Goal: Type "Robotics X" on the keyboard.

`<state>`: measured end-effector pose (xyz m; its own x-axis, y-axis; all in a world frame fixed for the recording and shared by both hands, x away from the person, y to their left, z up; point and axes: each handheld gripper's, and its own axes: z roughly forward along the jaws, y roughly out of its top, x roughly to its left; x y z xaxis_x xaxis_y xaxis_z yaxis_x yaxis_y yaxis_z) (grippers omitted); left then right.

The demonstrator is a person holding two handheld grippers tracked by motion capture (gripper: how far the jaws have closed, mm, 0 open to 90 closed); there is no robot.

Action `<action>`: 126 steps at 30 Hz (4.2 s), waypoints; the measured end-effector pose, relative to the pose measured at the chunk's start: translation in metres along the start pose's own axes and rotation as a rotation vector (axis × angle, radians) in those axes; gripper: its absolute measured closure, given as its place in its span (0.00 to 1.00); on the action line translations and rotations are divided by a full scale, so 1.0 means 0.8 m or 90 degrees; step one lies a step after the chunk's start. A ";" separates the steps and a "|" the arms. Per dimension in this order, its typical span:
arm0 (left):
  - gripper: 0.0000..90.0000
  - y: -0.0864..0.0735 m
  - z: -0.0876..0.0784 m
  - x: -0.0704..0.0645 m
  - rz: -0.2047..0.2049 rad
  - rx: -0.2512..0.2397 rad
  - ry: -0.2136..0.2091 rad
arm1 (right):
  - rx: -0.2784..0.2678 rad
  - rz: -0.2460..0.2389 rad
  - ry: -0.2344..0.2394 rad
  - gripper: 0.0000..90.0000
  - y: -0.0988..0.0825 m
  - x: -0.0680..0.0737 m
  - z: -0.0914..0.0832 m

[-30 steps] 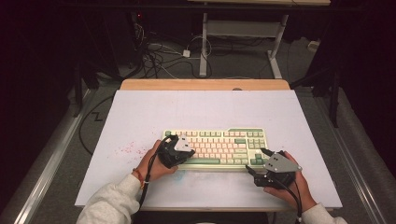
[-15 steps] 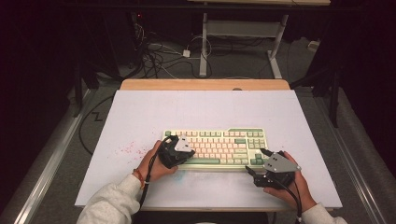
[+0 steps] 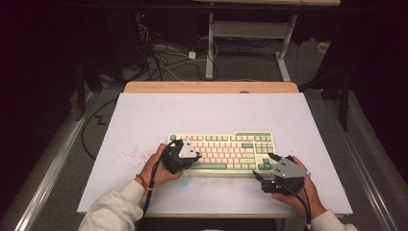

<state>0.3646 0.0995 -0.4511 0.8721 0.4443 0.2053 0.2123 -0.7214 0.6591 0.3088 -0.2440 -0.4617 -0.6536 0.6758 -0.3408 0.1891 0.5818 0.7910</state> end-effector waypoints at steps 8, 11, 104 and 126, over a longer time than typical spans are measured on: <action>0.63 -0.003 -0.013 -0.001 0.006 -0.028 0.036 | -0.003 0.007 0.002 0.25 0.001 -0.001 -0.001; 0.53 -0.006 -0.020 -0.005 0.016 -0.045 0.065 | -0.003 0.008 0.003 0.25 0.001 -0.001 -0.001; 0.97 -0.025 -0.006 0.027 -0.064 0.000 0.009 | 0.020 -0.006 0.015 0.26 0.004 0.008 0.010; 0.97 -0.021 -0.006 0.025 -0.061 0.001 0.009 | 0.019 -0.009 0.016 0.26 0.004 0.008 0.009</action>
<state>0.3766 0.1228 -0.4545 0.8413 0.5186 0.1524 0.2946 -0.6763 0.6752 0.3102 -0.2344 -0.4646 -0.6743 0.6560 -0.3391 0.2011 0.6049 0.7705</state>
